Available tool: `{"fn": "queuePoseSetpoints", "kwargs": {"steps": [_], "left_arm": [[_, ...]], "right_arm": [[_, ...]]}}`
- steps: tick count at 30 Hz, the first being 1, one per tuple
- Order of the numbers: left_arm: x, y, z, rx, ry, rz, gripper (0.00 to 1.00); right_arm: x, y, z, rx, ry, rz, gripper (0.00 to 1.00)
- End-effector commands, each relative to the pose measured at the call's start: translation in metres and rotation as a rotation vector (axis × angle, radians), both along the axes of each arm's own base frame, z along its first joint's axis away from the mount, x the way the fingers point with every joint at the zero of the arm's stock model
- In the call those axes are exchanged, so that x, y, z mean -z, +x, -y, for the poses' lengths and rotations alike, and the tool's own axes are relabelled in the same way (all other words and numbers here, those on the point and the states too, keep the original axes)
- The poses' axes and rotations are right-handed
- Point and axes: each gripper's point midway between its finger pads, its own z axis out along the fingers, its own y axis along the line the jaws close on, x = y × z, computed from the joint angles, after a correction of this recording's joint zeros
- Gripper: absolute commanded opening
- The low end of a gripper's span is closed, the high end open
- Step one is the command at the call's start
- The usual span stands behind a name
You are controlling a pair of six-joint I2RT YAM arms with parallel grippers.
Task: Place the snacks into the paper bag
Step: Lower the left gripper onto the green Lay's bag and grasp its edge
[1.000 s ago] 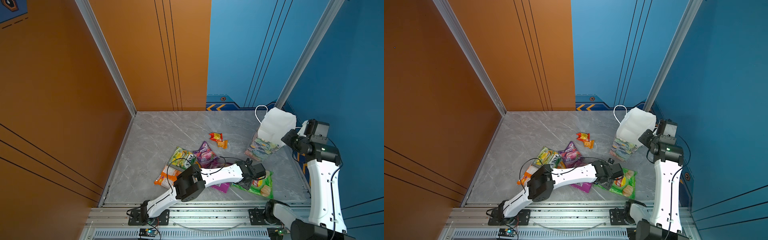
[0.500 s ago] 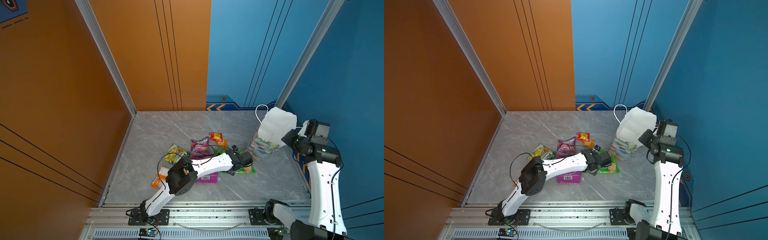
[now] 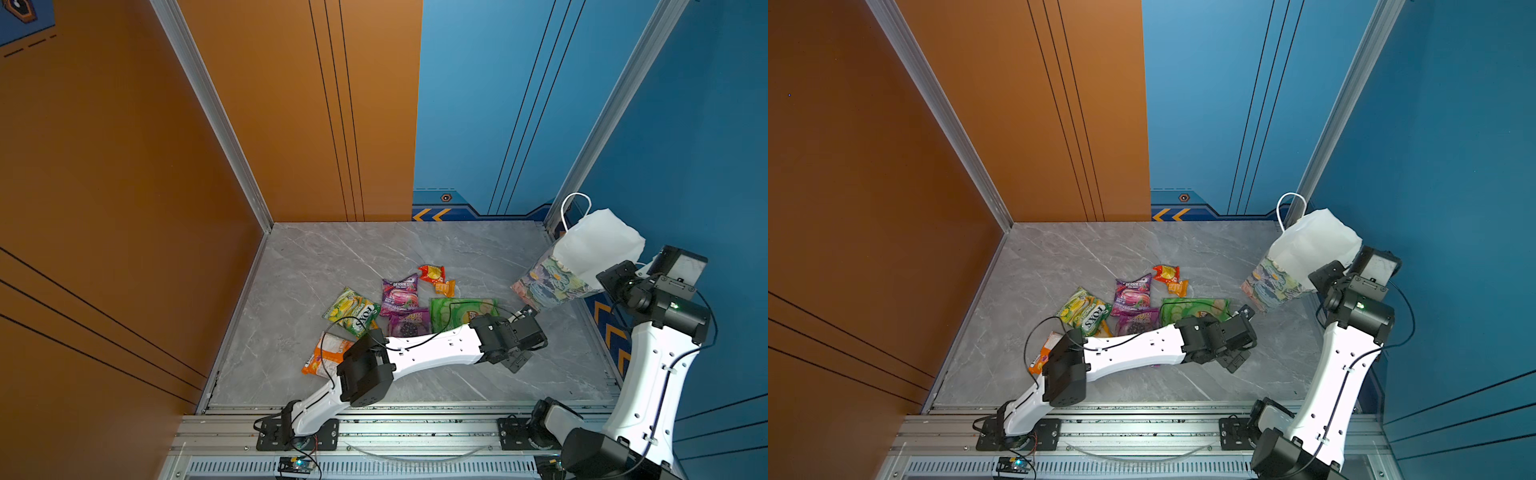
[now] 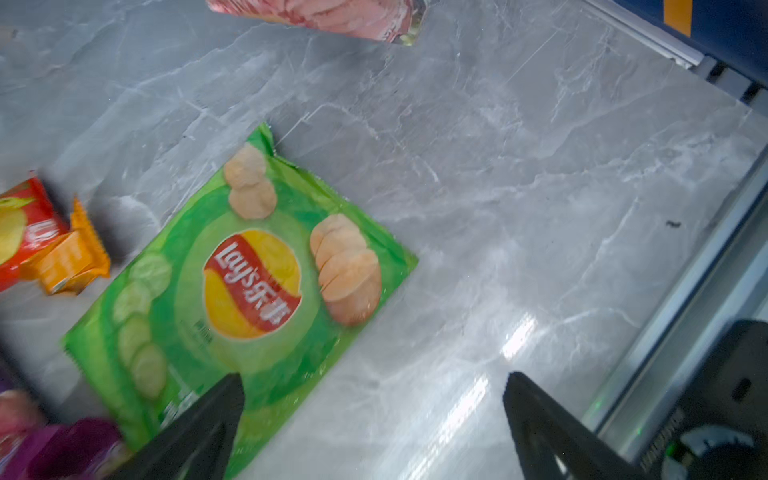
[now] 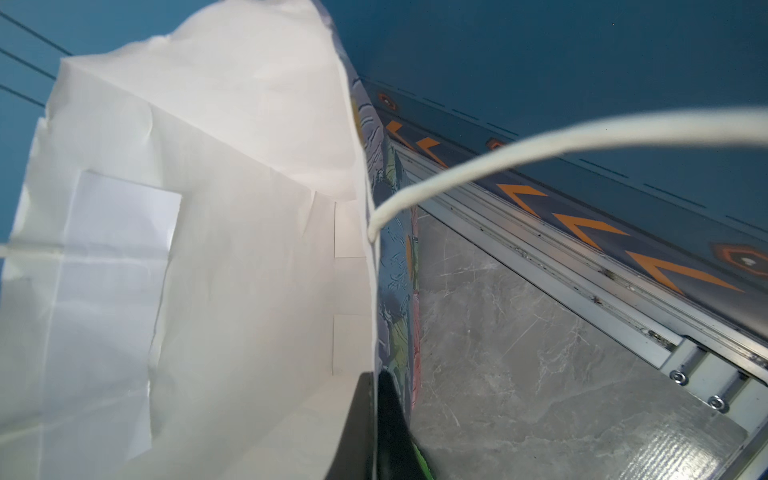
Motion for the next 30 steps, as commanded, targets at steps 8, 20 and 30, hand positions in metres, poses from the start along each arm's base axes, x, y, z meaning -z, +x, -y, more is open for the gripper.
{"fn": "queuePoseSetpoints", "kwargs": {"steps": [8,20,30], "left_arm": [[0.045,0.016,0.03,-0.119,-0.011,-0.109,0.98],[0.079,0.024,0.03,-0.086,0.139,0.12,0.99],[0.111,0.038,0.007,-0.065,0.285,0.176,0.81]], "right_arm": [[-0.009,0.008,0.006,0.004,0.089,0.1,0.0],[-0.006,0.008,0.001,-0.015,0.098,0.113,0.0],[-0.007,0.009,-0.002,-0.026,0.104,0.124,0.0]]}}
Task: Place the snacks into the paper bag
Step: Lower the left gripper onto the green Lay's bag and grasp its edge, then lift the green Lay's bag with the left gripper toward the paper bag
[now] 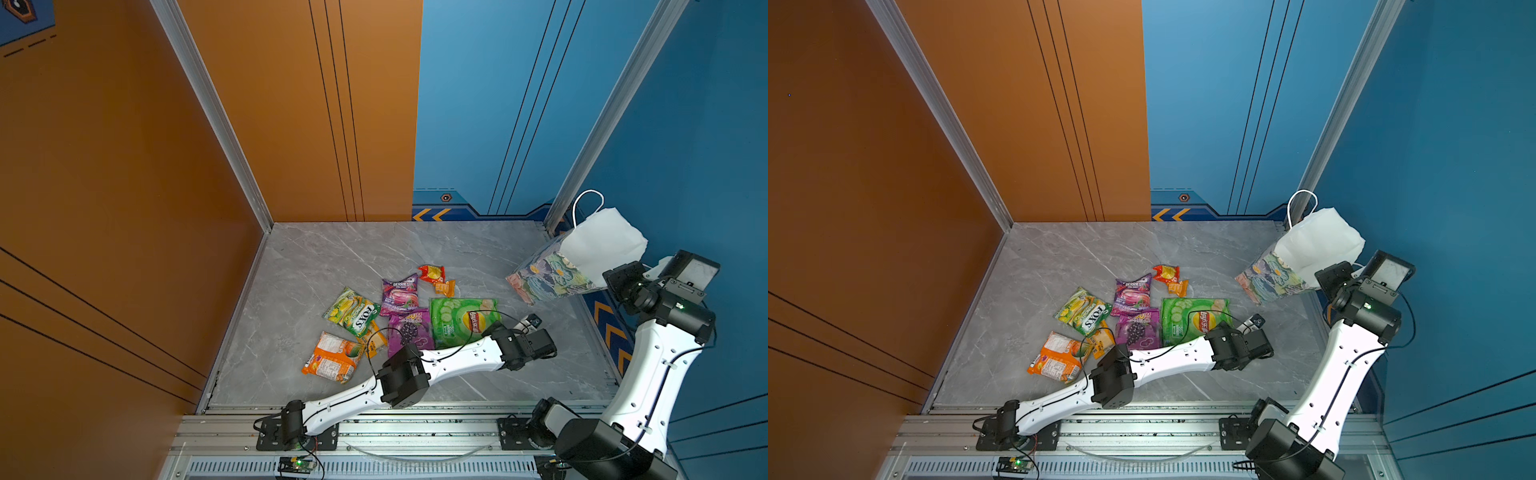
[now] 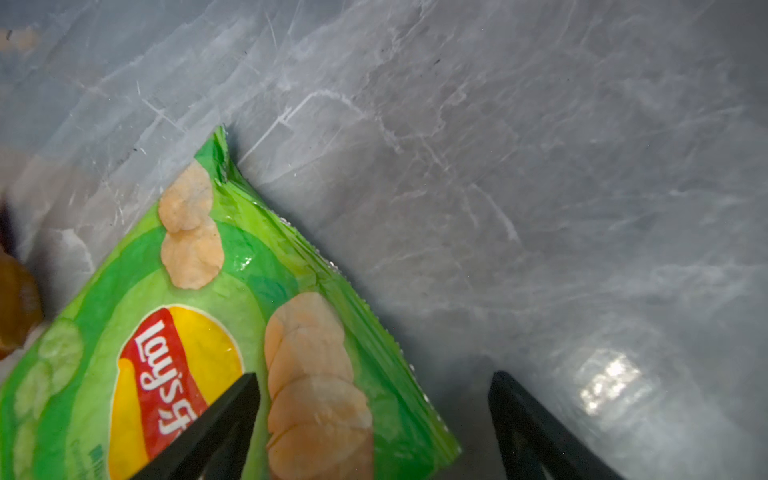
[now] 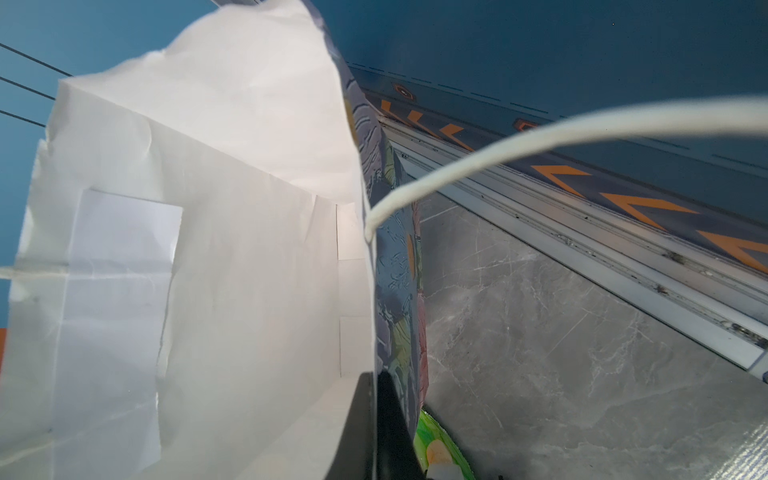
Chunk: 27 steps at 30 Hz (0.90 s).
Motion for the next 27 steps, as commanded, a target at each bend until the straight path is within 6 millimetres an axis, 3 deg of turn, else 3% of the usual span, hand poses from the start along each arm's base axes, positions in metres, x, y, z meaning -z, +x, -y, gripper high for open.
{"fn": "queuePoseSetpoints", "kwargs": {"steps": [1,6,11,13,17,21,27], "left_arm": [[0.033,0.007,-0.024,-0.004,0.137,0.0,0.77],[0.037,0.013,-0.036,-0.038,0.169,0.009,0.56],[0.004,0.024,-0.052,-0.151,0.12,0.06,0.17],[-0.014,0.028,-0.056,-0.182,0.09,0.087,0.08],[-0.051,0.03,-0.058,-0.206,0.009,0.116,0.01],[-0.094,0.029,-0.064,-0.222,-0.124,0.139,0.0],[-0.159,0.033,-0.093,-0.256,-0.325,0.179,0.0]], "right_arm": [[-0.008,0.0,-0.002,-0.001,-0.004,0.042,0.0],[-0.006,-0.001,-0.003,-0.003,-0.002,0.039,0.0],[-0.003,-0.001,-0.006,-0.009,-0.006,0.032,0.0],[-0.001,0.0,-0.008,-0.015,-0.008,0.027,0.0],[0.002,0.001,-0.011,-0.025,-0.022,0.011,0.0],[0.005,0.001,-0.014,-0.033,-0.036,-0.007,0.0],[0.01,0.008,-0.021,-0.071,-0.048,-0.028,0.0]]}}
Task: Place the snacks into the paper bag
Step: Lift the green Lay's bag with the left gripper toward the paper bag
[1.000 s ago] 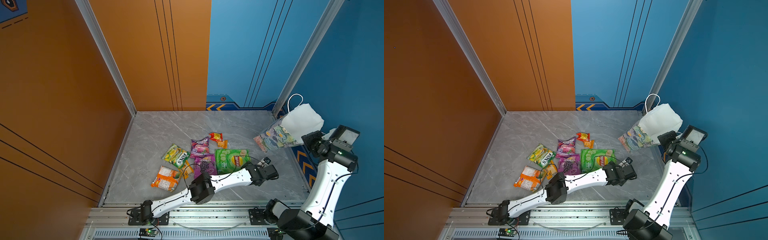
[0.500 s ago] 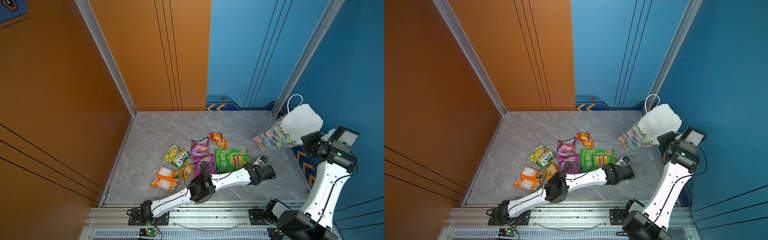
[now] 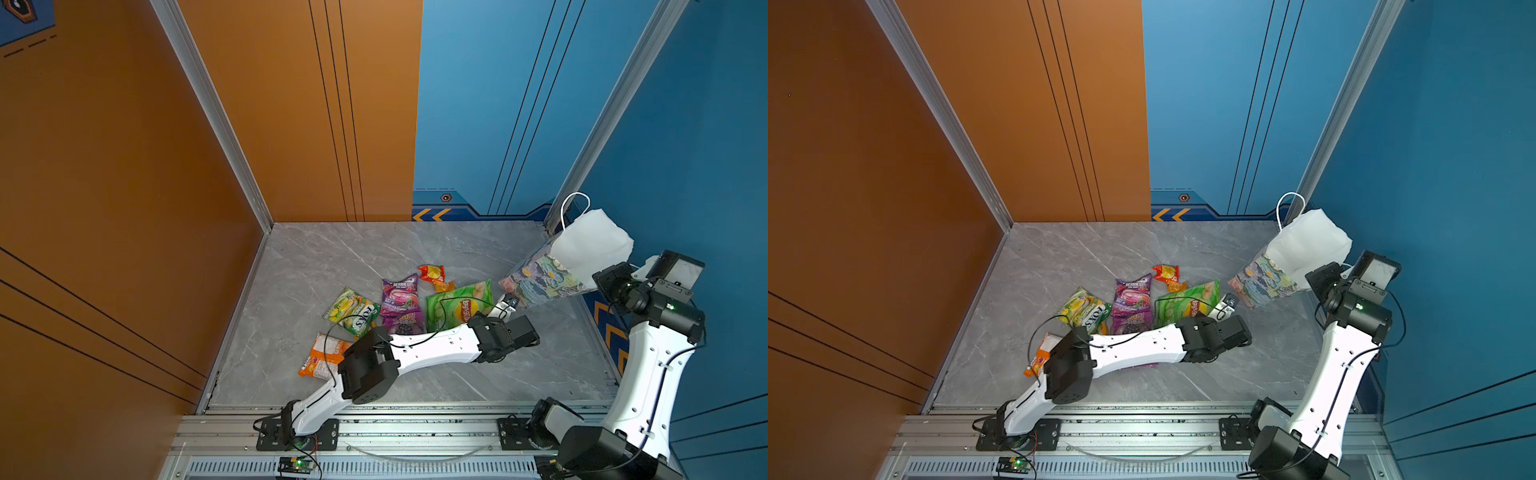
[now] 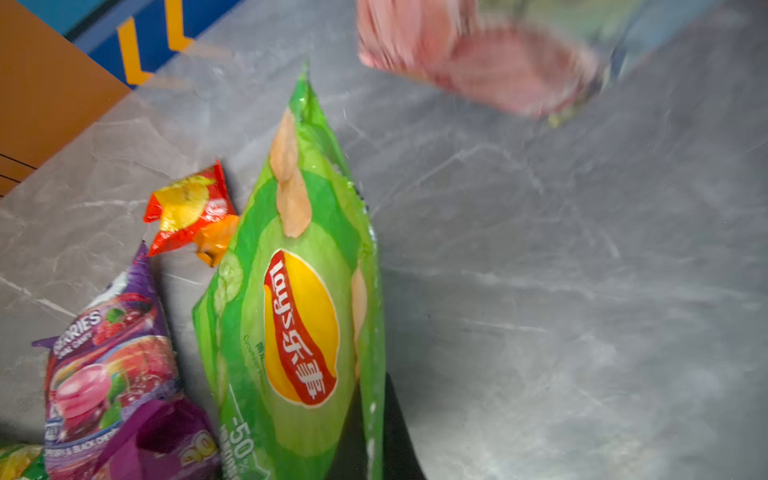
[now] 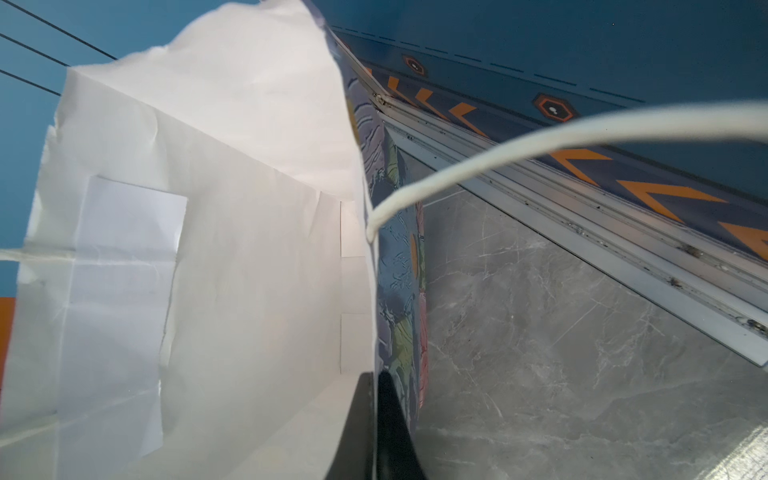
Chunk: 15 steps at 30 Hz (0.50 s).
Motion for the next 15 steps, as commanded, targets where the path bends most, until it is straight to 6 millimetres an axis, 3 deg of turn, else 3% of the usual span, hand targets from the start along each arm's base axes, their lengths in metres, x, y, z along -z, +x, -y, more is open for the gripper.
{"fn": "queuePoseSetpoints", "kwargs": {"steps": [1,10,15], "left_arm": [[-0.054,0.02,-0.015,-0.069,-0.167,0.079,0.0],[-0.124,0.019,-0.064,-0.089,-0.342,0.113,0.0],[-0.146,0.009,-0.077,-0.051,-0.395,0.1,0.0]], "right_arm": [[0.0,0.004,-0.003,-0.021,-0.039,-0.006,0.0],[0.008,0.025,-0.034,-0.18,-0.095,-0.088,0.0],[0.02,0.032,-0.051,-0.253,-0.132,-0.151,0.0]]}}
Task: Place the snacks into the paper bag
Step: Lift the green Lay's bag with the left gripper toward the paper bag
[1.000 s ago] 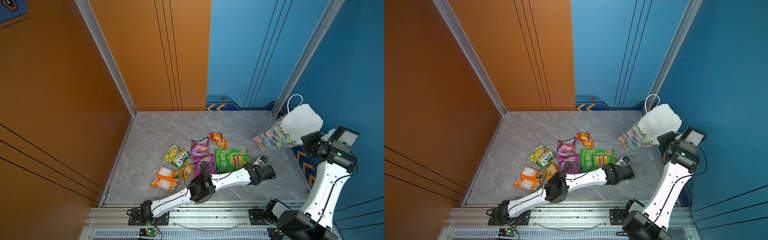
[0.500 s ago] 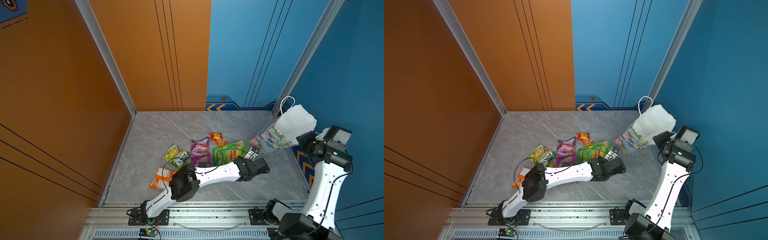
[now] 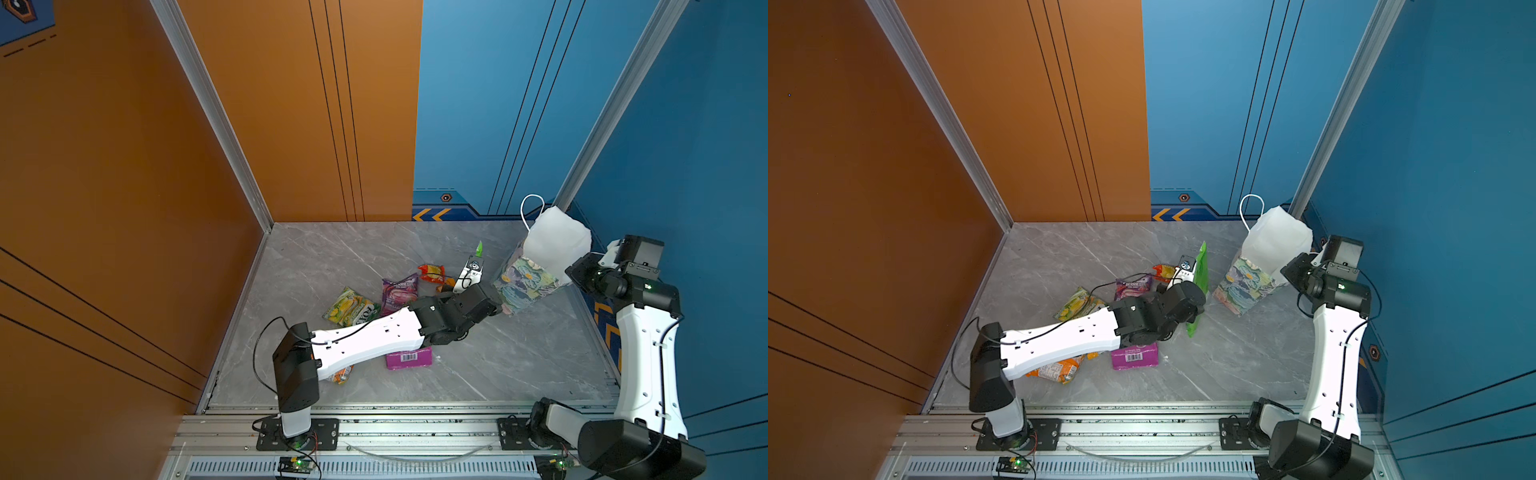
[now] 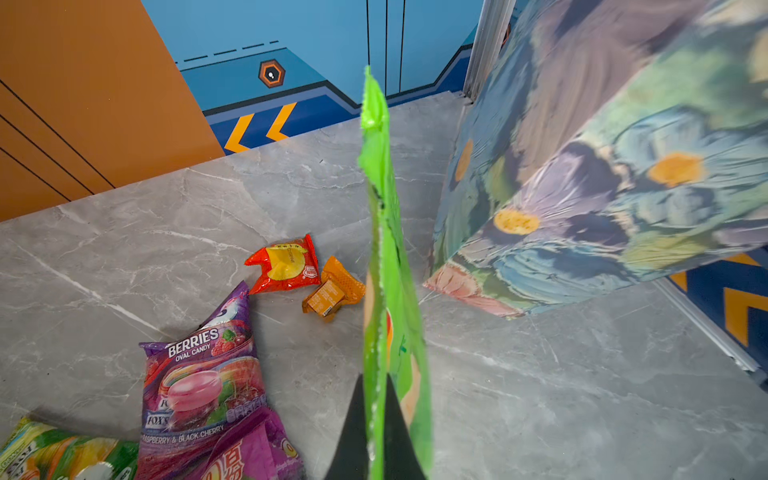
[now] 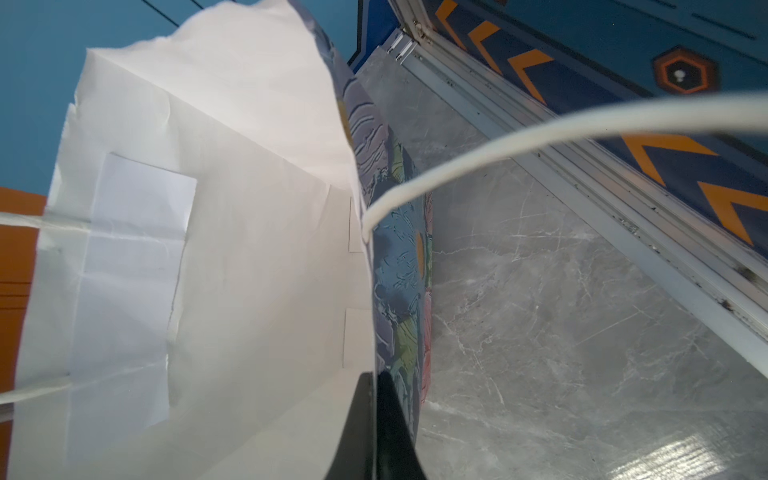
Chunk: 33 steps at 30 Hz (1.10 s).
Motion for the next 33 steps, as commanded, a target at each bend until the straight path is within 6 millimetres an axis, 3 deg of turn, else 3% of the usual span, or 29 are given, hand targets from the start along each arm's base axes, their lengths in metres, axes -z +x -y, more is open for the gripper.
{"fn": "queuePoseSetpoints", "kwargs": {"steps": [1,6,13,18,27,33], "left_arm": [[-0.029,-0.005,-0.007,0.027,-0.093,0.014,0.0],[-0.052,-0.016,-0.029,0.047,-0.131,0.03,0.0],[-0.105,-0.039,-0.06,0.14,-0.089,0.107,0.0],[-0.142,-0.057,-0.078,0.18,-0.084,0.166,0.0],[-0.207,-0.093,-0.077,0.303,-0.165,0.244,0.0],[-0.25,-0.094,-0.087,0.247,-0.198,0.305,0.0]], "right_arm": [[0.001,-0.002,-0.005,-0.036,-0.063,-0.042,0.0],[0.015,0.004,-0.031,-0.134,-0.075,-0.083,0.0],[0.03,0.007,-0.068,-0.275,-0.113,-0.142,0.0],[0.034,0.008,-0.083,-0.327,-0.129,-0.164,0.0],[0.038,0.01,-0.101,-0.374,-0.145,-0.186,0.0],[0.039,0.012,-0.111,-0.387,-0.16,-0.192,0.0]]}}
